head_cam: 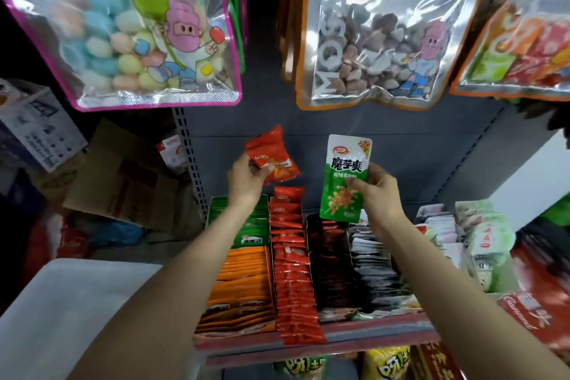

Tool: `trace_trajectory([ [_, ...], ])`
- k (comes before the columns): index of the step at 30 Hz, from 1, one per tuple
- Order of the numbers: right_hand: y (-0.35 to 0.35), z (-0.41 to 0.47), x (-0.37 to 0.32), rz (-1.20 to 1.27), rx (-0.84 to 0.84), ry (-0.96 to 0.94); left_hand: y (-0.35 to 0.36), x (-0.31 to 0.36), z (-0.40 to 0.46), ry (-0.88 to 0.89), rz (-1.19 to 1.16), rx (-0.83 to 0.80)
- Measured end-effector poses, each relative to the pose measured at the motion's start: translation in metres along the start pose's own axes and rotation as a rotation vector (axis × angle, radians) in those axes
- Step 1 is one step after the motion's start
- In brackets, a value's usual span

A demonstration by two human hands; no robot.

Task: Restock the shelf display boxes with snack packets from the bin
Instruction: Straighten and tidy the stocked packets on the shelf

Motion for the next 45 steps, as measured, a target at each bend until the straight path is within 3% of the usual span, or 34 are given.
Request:
trace_trajectory([
  [3,0.003,0.0,-0.002,-0.015,0.006,0.0,0.014,-0.012,-0.011,-0.025,0.017,-0.215],
  [5,0.007,0.001,-0.003,-0.015,0.007,0.001,0.014,-0.017,-0.013,-0.052,0.004,-0.27],
  [11,0.023,-0.003,0.001,0.005,-0.023,0.023,0.025,-0.032,-0.007,-0.173,0.149,-0.322],
  [14,0.019,-0.003,0.004,0.003,-0.002,0.026,0.035,-0.037,-0.01,-0.284,0.034,-0.326],
  [25,0.035,0.011,0.003,-0.207,-0.091,-0.011,0.011,-0.059,0.001,-0.332,0.076,-0.318],
  [32,0.09,0.018,0.016,-0.276,-0.281,0.012,0.009,-0.035,0.002,-0.155,0.228,-0.371],
  [35,0.096,0.018,0.025,-0.226,-0.286,0.04,0.009,-0.029,-0.004,-0.173,0.125,-0.452],
  [40,0.094,0.015,0.029,-0.246,-0.313,0.057,0.012,-0.007,-0.002,0.015,0.266,-0.535],
  [45,0.062,0.02,0.016,-0.346,-0.125,-0.001,0.019,0.006,0.01,0.184,0.491,-0.609],
])
Point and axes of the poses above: each hand's wrist, its own z-axis towards the middle knuckle, its own y-axis out of the palm, x = y × z, the point moved 8 cm from there along z, towards the middle knuckle, and after that the axes turned 9 degrees about -z, right-handed, at the moved point
